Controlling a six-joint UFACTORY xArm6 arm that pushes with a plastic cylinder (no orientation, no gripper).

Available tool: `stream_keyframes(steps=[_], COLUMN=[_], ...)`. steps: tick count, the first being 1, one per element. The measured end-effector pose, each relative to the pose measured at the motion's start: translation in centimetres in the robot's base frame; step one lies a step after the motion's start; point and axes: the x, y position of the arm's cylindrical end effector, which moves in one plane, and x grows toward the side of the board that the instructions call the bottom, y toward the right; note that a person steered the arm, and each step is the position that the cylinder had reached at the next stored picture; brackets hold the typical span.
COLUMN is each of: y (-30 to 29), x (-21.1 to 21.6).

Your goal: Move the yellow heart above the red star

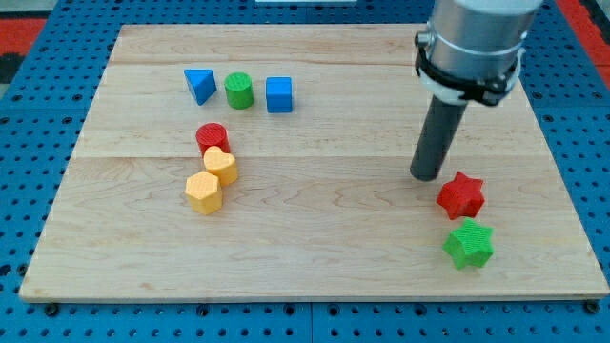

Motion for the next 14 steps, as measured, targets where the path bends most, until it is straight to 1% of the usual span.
stream_keyframes(steps=[1, 2, 3, 4, 5, 6, 7, 8, 10, 11, 12, 13, 14], y=[-4.1, -9.1, -15.5, -23.5, -25.8, -25.8, -28.5, -28.1, -14.8, -18.7, -19.7, -16.3, -13.4], x=[-1.0, 5.1, 10.0, 10.4, 5.7, 3.6, 1.7, 1.2, -0.7, -0.9, -1.6, -3.7, -4.6])
